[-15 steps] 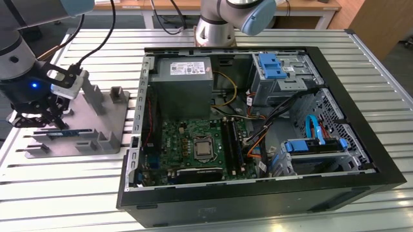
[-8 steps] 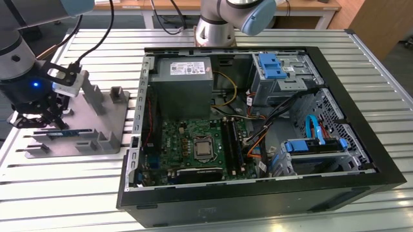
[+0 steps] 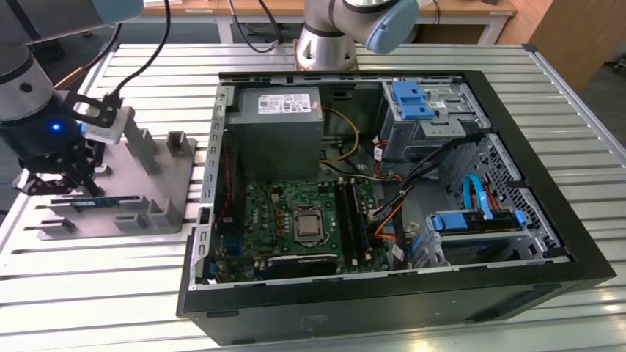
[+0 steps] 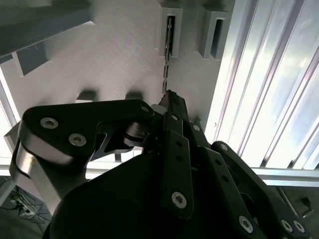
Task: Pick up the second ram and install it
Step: 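Pick up the second ram and move it above second insertion slot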
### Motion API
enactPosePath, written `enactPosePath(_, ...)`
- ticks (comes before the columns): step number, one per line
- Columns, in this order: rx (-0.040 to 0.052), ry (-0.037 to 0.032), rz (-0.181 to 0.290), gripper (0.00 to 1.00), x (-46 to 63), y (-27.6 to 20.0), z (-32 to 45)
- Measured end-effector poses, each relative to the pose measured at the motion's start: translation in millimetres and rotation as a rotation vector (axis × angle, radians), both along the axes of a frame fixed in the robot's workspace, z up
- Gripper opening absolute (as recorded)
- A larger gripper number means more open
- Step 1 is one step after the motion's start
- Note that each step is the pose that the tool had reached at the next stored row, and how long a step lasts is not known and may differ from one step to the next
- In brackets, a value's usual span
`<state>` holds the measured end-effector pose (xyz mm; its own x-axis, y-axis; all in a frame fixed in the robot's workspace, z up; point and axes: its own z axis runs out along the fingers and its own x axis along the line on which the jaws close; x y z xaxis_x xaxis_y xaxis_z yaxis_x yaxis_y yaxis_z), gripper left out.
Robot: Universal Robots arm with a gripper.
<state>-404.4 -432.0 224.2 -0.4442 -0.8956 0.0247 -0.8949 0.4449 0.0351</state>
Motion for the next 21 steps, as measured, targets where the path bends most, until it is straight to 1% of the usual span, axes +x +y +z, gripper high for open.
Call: enactPosePath(21,0.0,0.0,0.157,0.1,0.0,0.0,0.0)
